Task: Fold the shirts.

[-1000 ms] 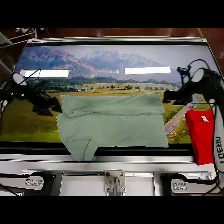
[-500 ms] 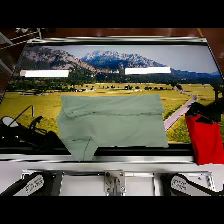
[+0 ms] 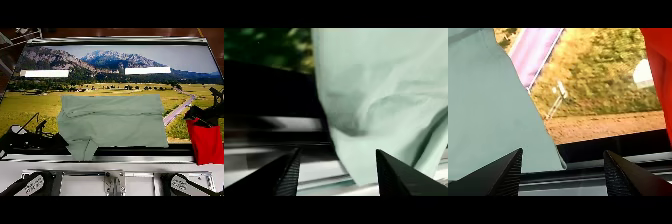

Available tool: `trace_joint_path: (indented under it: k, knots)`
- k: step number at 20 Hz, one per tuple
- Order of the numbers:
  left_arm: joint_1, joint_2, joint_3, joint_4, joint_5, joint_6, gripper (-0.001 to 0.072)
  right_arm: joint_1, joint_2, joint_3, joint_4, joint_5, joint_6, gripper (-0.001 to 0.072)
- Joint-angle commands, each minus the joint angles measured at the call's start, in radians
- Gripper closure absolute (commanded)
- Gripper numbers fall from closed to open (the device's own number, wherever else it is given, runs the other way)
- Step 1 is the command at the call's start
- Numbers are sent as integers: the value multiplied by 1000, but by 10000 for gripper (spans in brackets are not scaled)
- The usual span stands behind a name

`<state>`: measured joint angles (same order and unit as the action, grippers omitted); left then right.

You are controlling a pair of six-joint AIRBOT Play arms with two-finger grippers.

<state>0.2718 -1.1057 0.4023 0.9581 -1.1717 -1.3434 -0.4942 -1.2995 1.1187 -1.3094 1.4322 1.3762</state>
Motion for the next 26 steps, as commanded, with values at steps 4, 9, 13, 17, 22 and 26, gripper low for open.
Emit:
trace_joint_path:
  k: [4,9,13,17,22,26]
  knots:
    - [-173,-129,-5,-124,167,-4,407,-1,1,-4,-2,32,-1,90]
    - [-182,-113,0,-140,150,36,675,-2,1,-183,-35,95,-62,89]
    - [-177,-25,0,-138,138,50,676,-1,1,-417,61,8,-116,70]
    - [-177,64,0,-138,95,49,675,0,0,-477,79,-129,-89,71]
    - [-177,154,39,-140,55,31,676,0,-30,-479,191,-206,-88,72]
    - [-177,159,101,-140,61,30,675,0,-94,-479,214,-214,-91,73]
